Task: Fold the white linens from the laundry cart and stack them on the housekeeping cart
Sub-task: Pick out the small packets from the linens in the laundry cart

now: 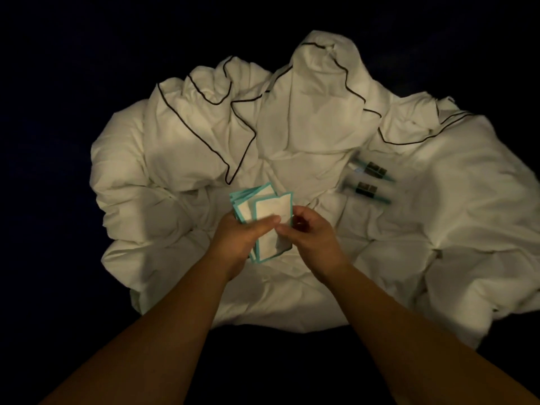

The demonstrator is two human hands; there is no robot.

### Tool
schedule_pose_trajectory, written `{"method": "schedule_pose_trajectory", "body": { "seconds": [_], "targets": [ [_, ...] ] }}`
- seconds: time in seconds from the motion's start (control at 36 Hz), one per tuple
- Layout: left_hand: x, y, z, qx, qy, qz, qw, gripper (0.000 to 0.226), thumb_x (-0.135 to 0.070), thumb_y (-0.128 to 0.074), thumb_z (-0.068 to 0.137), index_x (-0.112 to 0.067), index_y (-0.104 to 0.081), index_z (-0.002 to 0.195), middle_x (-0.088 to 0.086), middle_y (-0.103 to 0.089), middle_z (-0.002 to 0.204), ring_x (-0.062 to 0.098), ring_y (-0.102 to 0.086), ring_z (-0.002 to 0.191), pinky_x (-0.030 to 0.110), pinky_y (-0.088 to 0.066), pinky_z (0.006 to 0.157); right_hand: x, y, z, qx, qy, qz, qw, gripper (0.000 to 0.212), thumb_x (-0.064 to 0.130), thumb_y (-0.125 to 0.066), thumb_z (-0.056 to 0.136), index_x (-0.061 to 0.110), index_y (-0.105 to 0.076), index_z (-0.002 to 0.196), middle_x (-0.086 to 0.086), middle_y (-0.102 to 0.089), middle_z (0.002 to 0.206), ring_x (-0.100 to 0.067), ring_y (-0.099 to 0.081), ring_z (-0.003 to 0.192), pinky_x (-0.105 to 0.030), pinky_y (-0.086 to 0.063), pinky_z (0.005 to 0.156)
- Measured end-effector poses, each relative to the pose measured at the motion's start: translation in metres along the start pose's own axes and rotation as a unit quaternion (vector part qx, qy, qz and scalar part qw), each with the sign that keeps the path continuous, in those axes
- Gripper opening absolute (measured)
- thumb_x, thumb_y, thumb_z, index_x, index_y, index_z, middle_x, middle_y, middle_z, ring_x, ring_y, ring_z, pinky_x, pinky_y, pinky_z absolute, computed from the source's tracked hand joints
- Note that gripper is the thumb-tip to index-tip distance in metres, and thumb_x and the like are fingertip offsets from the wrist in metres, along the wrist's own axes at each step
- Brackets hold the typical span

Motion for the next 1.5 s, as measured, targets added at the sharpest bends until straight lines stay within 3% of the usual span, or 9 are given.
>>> {"method": "schedule_pose_trajectory", "body": {
  "seconds": [0.22, 0.36, 0.58, 0.78, 0.86, 1.14, 1.19, 1.36, 1.5],
  "targets": [
    [0.011, -0.026, 0.003, 0.005, 0.012, 0.041, 0.999, 0.027, 0.0, -0.074, 0.078, -0.019, -0.071, 0.097, 0.004, -0.074, 0.095, 0.016, -0.071, 0.083, 0.032, -0.057, 0.077, 0.0, 0.032, 0.002, 0.022, 0.079, -0.178, 0.981, 0.03, 0.012, -0.073, 0.083, 0.027, -0.066, 0.108, -0.011, -0.062, 0.088, 0.002, -0.052, 0.067, -0.009, -0.042, 0.068],
    [0.014, -0.044, 0.009, -0.018, -0.007, 0.062, 0.998, 0.025, -0.001, -0.074, 0.078, -0.017, -0.069, 0.097, 0.006, -0.073, 0.096, 0.018, -0.07, 0.084, 0.031, -0.056, 0.079, 0.013, 0.065, 0.015, -0.023, 0.095, -0.302, 0.948, 0.033, 0.019, -0.07, 0.086, 0.013, -0.065, 0.118, -0.013, -0.061, 0.108, -0.016, -0.06, 0.09, -0.026, -0.048, 0.088],
    [0.022, -0.06, 0.022, -0.01, -0.016, 0.065, 0.998, 0.027, -0.004, -0.074, 0.079, -0.022, -0.069, 0.099, -0.001, -0.073, 0.094, 0.017, -0.07, 0.088, 0.033, -0.054, 0.081, 0.042, 0.144, 0.077, -0.037, 0.046, -0.736, 0.674, 0.077, 0.033, -0.054, 0.093, 0.012, -0.011, 0.152, -0.021, -0.004, 0.158, -0.036, -0.003, 0.146, -0.046, -0.008, 0.118],
    [0.029, -0.071, 0.031, -0.027, -0.033, 0.069, 0.997, 0.028, -0.007, -0.075, 0.079, -0.021, -0.066, 0.103, -0.002, -0.071, 0.091, 0.008, -0.068, 0.076, 0.02, -0.051, 0.058, 0.033, 0.16, 0.1, -0.016, 0.003, -0.821, 0.57, 0.076, 0.028, -0.049, 0.095, 0.006, -0.003, 0.151, -0.024, -0.004, 0.156, -0.04, -0.006, 0.145, -0.054, -0.009, 0.117],
    [0.032, -0.07, 0.034, -0.029, -0.031, 0.07, 0.997, 0.031, -0.007, -0.076, 0.078, -0.019, -0.067, 0.106, 0.001, -0.072, 0.097, 0.015, -0.069, 0.085, 0.029, -0.054, 0.071, 0.034, 0.162, 0.101, -0.04, 0.023, -0.836, 0.547, 0.07, 0.026, -0.049, 0.093, 0.006, -0.013, 0.149, -0.023, -0.022, 0.15, -0.038, -0.023, 0.138, -0.055, -0.017, 0.114],
    [0.034, -0.073, 0.031, -0.027, -0.041, 0.062, 0.997, 0.026, -0.002, -0.074, 0.078, -0.023, -0.069, 0.092, -0.009, -0.074, 0.084, 0.009, -0.07, 0.08, 0.025, -0.057, 0.073, 0.035, 0.159, 0.098, -0.029, 0.028, -0.818, 0.574, 0.035, 0.013, -0.047, 0.092, 0.007, -0.047, 0.126, -0.014, -0.054, 0.127, -0.031, -0.054, 0.116, -0.039, -0.039, 0.098],
    [0.03, -0.076, 0.028, -0.019, -0.044, 0.056, 0.997, 0.027, 0.0, -0.073, 0.079, -0.023, -0.068, 0.092, -0.011, -0.074, 0.079, 0.006, -0.07, 0.076, 0.021, -0.057, 0.07, 0.036, 0.161, 0.096, -0.02, 0.002, -0.779, 0.627, 0.033, 0.012, -0.048, 0.093, 0.007, -0.048, 0.125, -0.014, -0.052, 0.127, -0.031, -0.055, 0.114, -0.038, -0.043, 0.095],
    [0.011, -0.08, 0.002, -0.032, -0.038, 0.031, 0.998, 0.027, -0.002, -0.074, 0.078, -0.019, -0.069, 0.099, 0.003, -0.073, 0.099, 0.019, -0.07, 0.09, 0.034, -0.056, 0.082, 0.055, 0.162, 0.065, -0.048, -0.011, -0.482, 0.875, 0.032, 0.027, -0.056, 0.095, 0.002, -0.055, 0.115, -0.015, -0.06, 0.113, -0.031, -0.058, 0.104, -0.032, -0.046, 0.082],
    [-0.029, -0.096, -0.047, -0.056, -0.032, 0.002, 0.998, 0.024, -0.001, -0.075, 0.078, -0.016, -0.068, 0.096, 0.006, -0.072, 0.098, 0.013, -0.07, 0.079, 0.032, -0.057, 0.077, 0.113, 0.131, -0.01, -0.103, 0.041, -0.266, 0.958, 0.032, 0.028, -0.067, 0.088, -0.003, -0.06, 0.09, -0.008, -0.056, 0.074, -0.018, -0.053, 0.069, -0.026, -0.043, 0.062]
  ]
}}
Point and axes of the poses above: each hand's wrist, its own z-axis towards the middle knuckle, its own y-axis out of the back of the hand, x = y × z, the point moved 1 cm from there along z, towards the middle knuckle
